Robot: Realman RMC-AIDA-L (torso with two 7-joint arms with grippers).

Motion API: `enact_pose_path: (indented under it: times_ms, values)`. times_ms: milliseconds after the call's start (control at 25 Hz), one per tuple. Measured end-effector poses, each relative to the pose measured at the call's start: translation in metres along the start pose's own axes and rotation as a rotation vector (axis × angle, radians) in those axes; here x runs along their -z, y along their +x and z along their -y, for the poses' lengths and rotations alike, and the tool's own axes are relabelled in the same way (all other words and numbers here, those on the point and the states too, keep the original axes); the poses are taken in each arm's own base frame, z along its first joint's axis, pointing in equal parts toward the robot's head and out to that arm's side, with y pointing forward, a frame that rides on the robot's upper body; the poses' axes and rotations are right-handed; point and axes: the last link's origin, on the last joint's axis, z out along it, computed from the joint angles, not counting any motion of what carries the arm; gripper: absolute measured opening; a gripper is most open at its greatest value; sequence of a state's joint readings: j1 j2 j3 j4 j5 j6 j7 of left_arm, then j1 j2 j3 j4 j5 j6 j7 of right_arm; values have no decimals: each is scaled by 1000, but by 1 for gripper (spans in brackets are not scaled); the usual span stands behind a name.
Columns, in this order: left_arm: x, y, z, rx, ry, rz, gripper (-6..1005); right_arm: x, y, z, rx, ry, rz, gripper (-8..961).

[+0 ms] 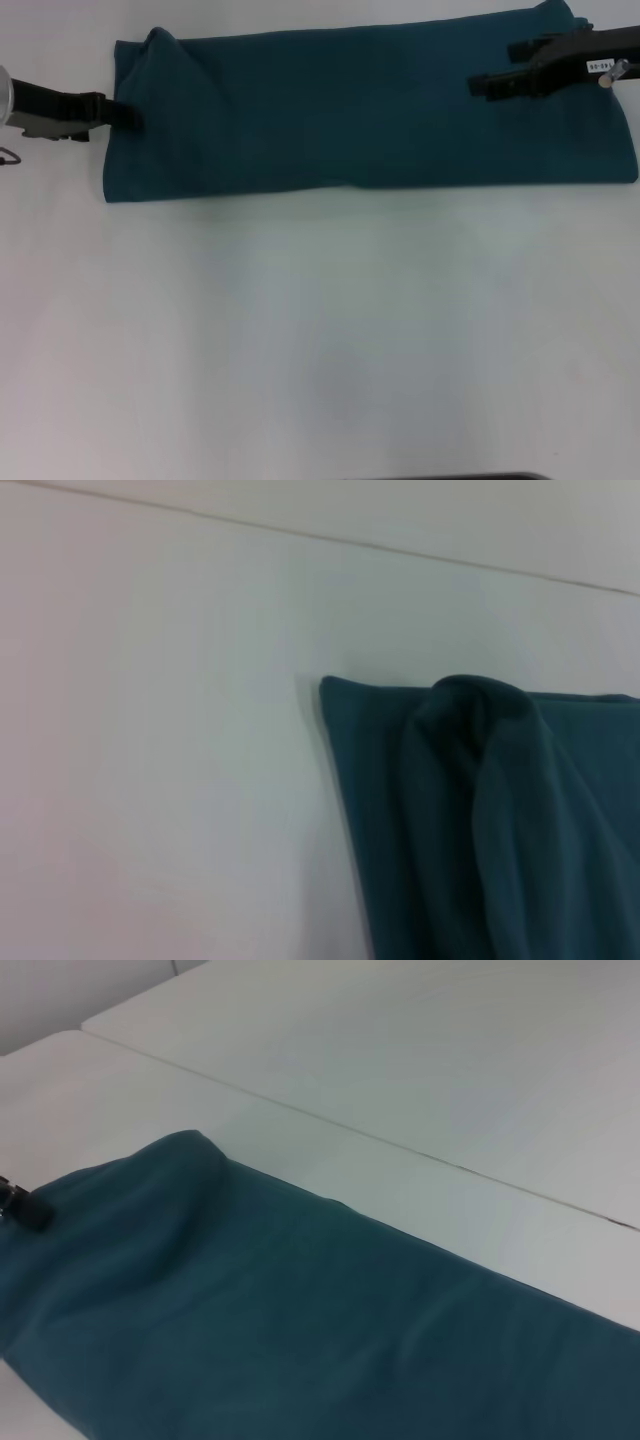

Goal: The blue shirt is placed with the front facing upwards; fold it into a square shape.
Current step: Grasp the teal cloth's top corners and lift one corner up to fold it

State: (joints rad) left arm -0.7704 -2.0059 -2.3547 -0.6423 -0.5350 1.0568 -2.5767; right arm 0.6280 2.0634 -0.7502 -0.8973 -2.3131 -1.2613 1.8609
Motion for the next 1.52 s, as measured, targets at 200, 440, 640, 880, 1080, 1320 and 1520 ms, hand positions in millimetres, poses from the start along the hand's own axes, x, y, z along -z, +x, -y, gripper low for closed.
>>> enact_pose_path:
  times_ms: [200,440,640,880,1080,1320,1520]
  values:
    - [-3,0,-2,0,-13,10,874,0,-1,0,2,-1,-1,852]
    - [-3,3,1,-3,5,-6,874,-1,-1,-1,2,-3,0,852]
    - [-3,4,2,-6,19,-14,874,-2,-3,-2,-2,-4,-1,852]
    - [-6,0,3,-9,29,1,873,-2,-5,-2,3,-6,1,852]
    - [-10,-3,-1,-15,11,11,873,-2,-5,-2,3,-7,-1,852]
    - [-10,-2,-4,-24,-14,4,838,-3,-3,-3,0,-10,-3,851]
    - [-11,-1,-4,-26,-4,0,644,-4,-2,-4,5,-14,-11,851]
